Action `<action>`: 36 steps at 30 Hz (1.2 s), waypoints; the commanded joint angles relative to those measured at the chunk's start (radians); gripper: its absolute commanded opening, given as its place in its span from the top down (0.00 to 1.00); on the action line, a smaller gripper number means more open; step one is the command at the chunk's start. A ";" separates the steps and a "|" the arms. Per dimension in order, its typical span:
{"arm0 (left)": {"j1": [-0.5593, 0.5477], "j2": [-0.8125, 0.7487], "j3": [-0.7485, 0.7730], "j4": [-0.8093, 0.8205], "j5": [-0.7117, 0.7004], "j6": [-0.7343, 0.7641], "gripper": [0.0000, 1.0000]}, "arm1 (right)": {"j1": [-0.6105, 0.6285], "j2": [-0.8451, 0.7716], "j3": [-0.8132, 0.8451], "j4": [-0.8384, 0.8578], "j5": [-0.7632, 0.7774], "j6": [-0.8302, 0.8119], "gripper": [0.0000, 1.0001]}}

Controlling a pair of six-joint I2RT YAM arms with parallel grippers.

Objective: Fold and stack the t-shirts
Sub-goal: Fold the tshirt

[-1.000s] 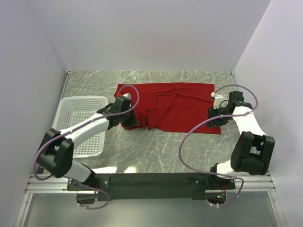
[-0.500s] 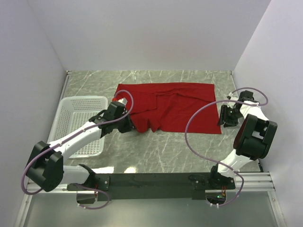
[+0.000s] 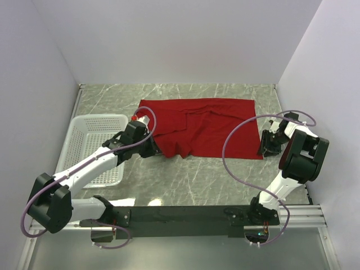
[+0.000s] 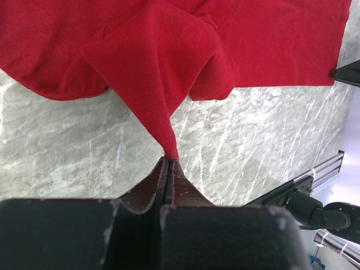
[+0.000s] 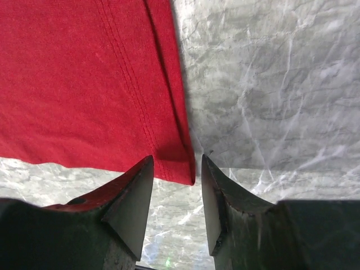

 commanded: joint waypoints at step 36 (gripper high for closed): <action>0.012 -0.148 -0.033 -0.134 0.278 0.051 0.99 | -0.148 -0.026 0.128 -0.113 -0.036 -0.124 1.00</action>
